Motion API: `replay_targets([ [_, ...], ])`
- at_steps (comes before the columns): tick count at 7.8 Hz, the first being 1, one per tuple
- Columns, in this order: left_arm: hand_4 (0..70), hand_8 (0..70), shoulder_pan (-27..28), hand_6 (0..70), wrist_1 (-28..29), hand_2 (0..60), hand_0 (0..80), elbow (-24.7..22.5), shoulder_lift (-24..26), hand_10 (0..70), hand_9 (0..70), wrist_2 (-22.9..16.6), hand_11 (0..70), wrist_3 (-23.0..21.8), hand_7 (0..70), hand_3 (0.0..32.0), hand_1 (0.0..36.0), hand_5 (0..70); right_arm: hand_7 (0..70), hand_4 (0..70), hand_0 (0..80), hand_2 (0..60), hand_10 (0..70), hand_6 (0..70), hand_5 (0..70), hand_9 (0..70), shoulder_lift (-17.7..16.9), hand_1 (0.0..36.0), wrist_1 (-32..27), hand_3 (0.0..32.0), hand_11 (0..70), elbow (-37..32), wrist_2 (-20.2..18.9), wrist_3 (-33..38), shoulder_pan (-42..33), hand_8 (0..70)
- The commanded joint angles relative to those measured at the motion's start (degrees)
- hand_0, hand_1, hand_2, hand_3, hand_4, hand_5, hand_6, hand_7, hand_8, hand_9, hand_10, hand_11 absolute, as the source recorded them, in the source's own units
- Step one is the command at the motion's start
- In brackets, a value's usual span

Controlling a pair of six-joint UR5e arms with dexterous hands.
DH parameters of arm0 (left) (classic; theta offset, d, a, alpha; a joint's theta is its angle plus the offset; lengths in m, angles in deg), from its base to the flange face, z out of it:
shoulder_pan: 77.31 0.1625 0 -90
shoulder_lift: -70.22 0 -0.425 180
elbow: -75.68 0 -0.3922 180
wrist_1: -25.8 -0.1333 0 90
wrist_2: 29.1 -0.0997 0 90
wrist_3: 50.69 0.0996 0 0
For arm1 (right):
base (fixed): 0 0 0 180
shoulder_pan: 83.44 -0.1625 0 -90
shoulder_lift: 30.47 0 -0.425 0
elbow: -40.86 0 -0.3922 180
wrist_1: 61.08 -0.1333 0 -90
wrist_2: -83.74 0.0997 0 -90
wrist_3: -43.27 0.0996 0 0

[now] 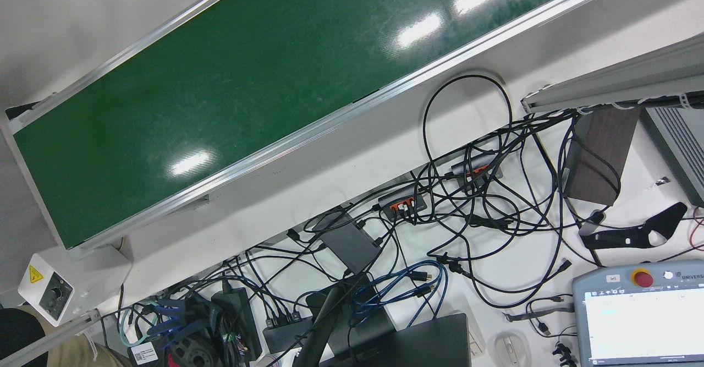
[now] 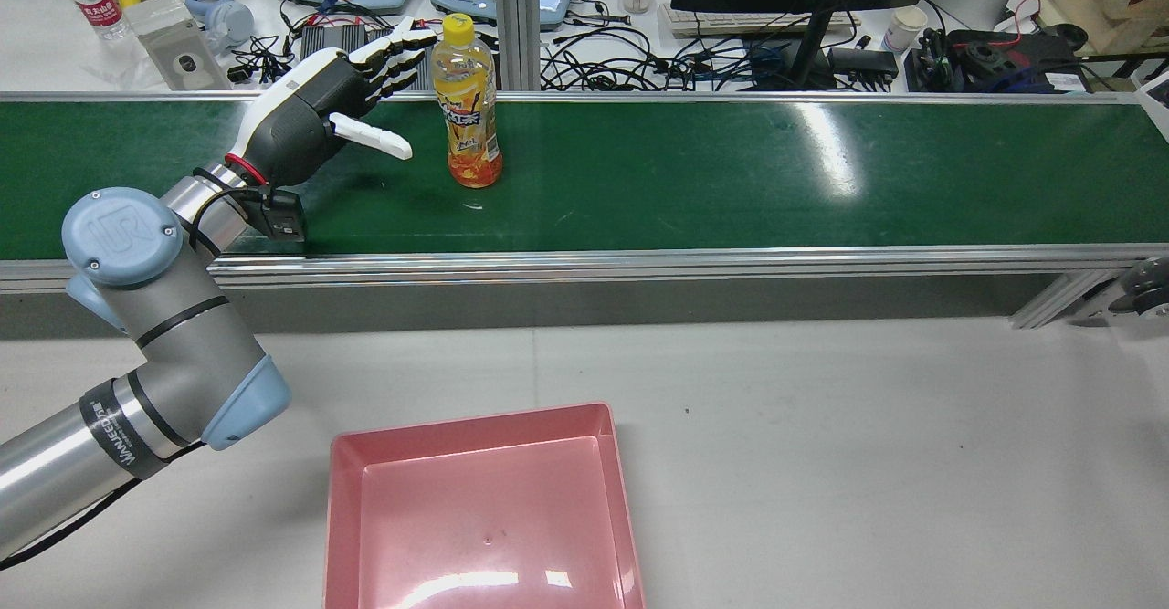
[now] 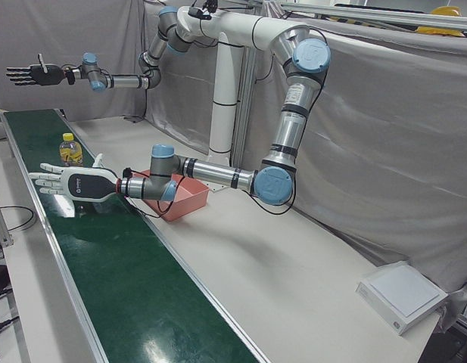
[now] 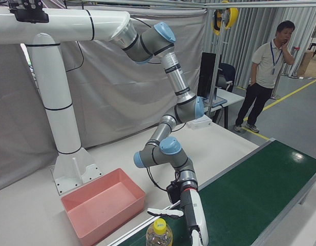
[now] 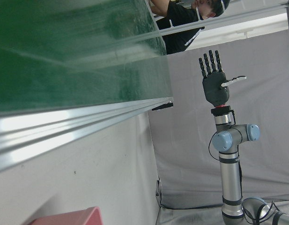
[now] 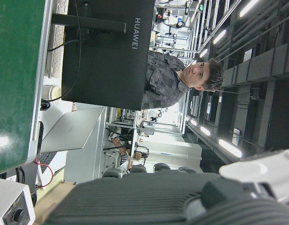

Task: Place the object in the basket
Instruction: 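Reach the left hand around the juice bottle on the belt, then close the left hand fingers around the juice bottle and lift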

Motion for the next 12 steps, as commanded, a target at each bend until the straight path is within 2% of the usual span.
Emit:
replay_targets([
  [1,15.0,8.2,0.7,2.3,0.0,0.0,52.2,0.1,1.2,6.5,9.3,-0.3,10.6,-0.1,0.2,0.0,8.1,17.0,0.0,0.0,0.0,0.0,0.0,0.0,0.0,0.0,0.1,0.0,0.0,0.0,0.0,-0.1,0.0,0.0,0.0,0.0],
  [4,16.0,9.2,1.3,3.5,0.1,0.0,52.7,0.2,1.9,9.0,11.3,-0.4,14.5,-0.1,1.2,0.0,10.4,20.5,0.0,0.0,0.0,0.0,0.0,0.0,0.0,0.0,0.1,0.0,0.0,0.0,0.0,-0.1,0.0,0.0,-0.1,0.0],
  [5,16.4,10.8,1.3,4.8,0.1,0.0,52.8,0.2,1.9,10.9,14.0,-0.4,17.3,-0.1,2.0,0.0,11.5,25.8,0.0,0.0,0.0,0.0,0.0,0.0,0.0,0.0,0.1,0.0,0.0,0.0,0.0,-0.1,0.0,0.0,0.0,0.0],
  [6,20.8,16.6,1.3,9.5,0.0,2.2,53.2,0.2,2.0,20.4,21.8,-0.4,31.0,-0.3,7.8,0.0,13.9,45.2,0.0,0.0,0.0,0.0,0.0,0.0,0.0,0.0,0.1,0.0,0.0,0.0,0.0,0.0,0.0,0.0,-0.1,0.0],
  [7,60.8,44.5,1.5,34.8,-0.3,40.1,56.2,0.2,2.5,52.9,59.7,0.1,70.0,-0.6,40.3,0.0,20.3,67.9,0.0,0.0,0.0,0.0,0.0,0.0,0.0,0.0,0.1,0.0,0.0,0.0,0.0,0.0,0.0,0.0,-0.1,0.0],
  [8,70.0,70.0,1.2,62.7,-1.4,60.0,55.8,0.0,2.7,70.0,70.0,0.4,70.0,-1.7,70.0,0.0,25.6,70.0,0.0,0.0,0.0,0.0,0.0,0.0,0.0,0.0,0.1,0.0,0.0,0.0,0.0,-0.1,0.0,0.0,0.0,0.0],
  [9,70.0,70.0,1.4,70.0,-2.4,60.0,52.4,-0.2,2.7,70.0,70.0,0.2,70.0,-3.9,70.0,0.0,34.4,70.0,0.0,0.0,0.0,0.0,0.0,0.0,0.0,0.0,0.1,0.0,0.0,0.0,0.0,-0.1,0.0,0.0,-0.1,0.0],
  [10,70.0,70.0,1.4,70.0,-2.9,60.0,52.2,-0.3,2.6,70.0,70.0,0.2,70.0,-4.2,70.0,0.0,36.0,70.0,0.0,0.0,0.0,0.0,0.0,0.0,0.0,0.0,0.0,0.0,0.0,0.0,0.0,-0.1,0.0,0.0,-0.1,0.0],
  [12,70.0,70.0,1.3,65.0,-3.3,60.0,50.1,-1.9,2.3,70.0,70.0,-0.2,70.0,-4.4,70.0,0.0,35.9,70.0,0.0,0.0,0.0,0.0,0.0,0.0,0.0,0.0,0.1,0.0,0.0,0.0,0.0,-0.1,0.0,0.0,0.0,0.0],
])
